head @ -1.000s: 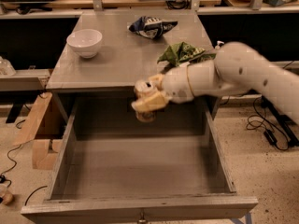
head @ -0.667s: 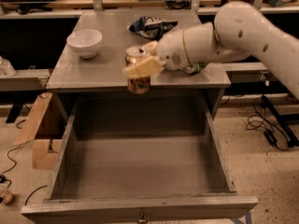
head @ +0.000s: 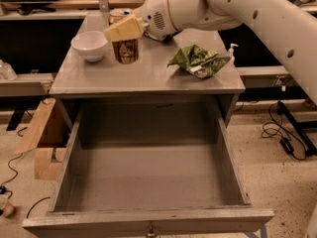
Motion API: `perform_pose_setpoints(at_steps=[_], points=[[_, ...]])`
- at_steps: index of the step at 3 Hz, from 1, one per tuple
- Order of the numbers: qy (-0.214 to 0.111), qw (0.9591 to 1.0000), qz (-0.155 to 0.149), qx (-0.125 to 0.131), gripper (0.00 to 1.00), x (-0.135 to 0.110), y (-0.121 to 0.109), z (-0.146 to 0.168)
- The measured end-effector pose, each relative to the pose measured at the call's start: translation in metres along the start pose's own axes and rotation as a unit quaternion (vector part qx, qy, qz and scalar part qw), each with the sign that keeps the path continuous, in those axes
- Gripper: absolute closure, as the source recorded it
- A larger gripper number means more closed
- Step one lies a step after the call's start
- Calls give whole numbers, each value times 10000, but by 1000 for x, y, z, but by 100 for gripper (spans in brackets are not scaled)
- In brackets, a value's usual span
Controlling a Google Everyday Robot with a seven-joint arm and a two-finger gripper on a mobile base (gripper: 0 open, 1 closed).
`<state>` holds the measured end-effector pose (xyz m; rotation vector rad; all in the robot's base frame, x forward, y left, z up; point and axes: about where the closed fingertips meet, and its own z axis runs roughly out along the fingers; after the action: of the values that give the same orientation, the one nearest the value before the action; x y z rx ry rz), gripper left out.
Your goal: Pick orange can from top drawer and place on counter
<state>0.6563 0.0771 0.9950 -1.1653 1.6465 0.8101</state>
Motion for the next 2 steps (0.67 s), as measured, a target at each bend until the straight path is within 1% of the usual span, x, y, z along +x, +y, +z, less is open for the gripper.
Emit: perform_pose_setpoints(at_steps=[1,2], points=[[-88,9996,31,285,100,-3,-15,27],[-158,9988,-67,449,100,17,-30,45]])
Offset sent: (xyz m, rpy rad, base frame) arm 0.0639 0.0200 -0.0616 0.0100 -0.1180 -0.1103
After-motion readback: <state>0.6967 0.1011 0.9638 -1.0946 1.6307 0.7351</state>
